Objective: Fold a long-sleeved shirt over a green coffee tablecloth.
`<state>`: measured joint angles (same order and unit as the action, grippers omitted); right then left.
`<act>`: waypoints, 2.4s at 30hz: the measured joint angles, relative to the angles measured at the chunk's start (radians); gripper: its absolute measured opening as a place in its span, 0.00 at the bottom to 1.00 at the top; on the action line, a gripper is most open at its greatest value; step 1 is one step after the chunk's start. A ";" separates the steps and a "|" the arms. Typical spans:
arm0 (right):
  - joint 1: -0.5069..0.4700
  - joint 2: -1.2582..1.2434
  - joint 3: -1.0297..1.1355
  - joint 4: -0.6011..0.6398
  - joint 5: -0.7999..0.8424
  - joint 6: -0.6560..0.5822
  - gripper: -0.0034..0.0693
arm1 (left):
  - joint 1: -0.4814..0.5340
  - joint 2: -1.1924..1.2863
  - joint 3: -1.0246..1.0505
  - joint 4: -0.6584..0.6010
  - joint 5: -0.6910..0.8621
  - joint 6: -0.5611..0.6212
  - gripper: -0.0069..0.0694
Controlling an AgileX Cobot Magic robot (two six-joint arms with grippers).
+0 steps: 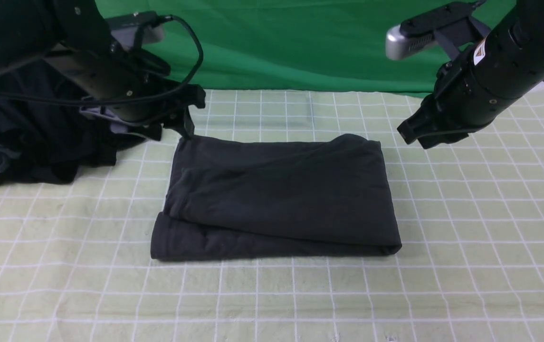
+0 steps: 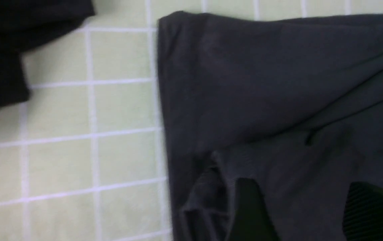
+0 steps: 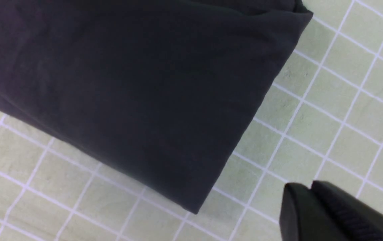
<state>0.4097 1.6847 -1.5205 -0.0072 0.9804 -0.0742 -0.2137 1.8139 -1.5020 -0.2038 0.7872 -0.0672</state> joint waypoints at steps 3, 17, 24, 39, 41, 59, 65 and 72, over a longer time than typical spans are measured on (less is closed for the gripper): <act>0.000 0.000 0.000 0.017 -0.002 0.000 0.10 | 0.000 0.057 -0.002 -0.163 -0.024 0.115 0.38; 0.000 0.056 0.001 0.159 0.022 -0.075 0.11 | 0.004 0.195 -0.004 0.050 0.046 0.011 0.08; 0.000 0.057 0.001 0.170 0.021 -0.080 0.11 | 0.005 0.192 -0.004 0.066 0.071 0.006 0.08; 0.000 -0.525 0.132 0.150 -0.171 -0.080 0.05 | 0.004 -0.521 0.093 -0.008 0.148 0.067 0.08; 0.000 -0.664 0.217 0.131 -0.287 -0.079 0.05 | 0.004 -0.623 0.145 -0.008 0.132 0.067 0.08; 0.000 -1.681 1.201 0.078 -1.157 -0.076 0.07 | 0.004 -1.717 1.005 -0.001 -0.164 -0.009 0.09; 0.000 -1.685 1.214 0.078 -1.163 -0.076 0.13 | 0.004 -1.756 1.079 0.016 -0.190 -0.011 0.09; 0.000 -1.685 1.214 0.078 -1.154 -0.076 0.18 | 0.004 -1.756 1.081 0.003 -0.201 -0.011 0.09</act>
<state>0.4097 -0.0006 -0.3070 0.0704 -0.1736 -0.1506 -0.2100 0.0583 -0.4213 -0.2007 0.5861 -0.0787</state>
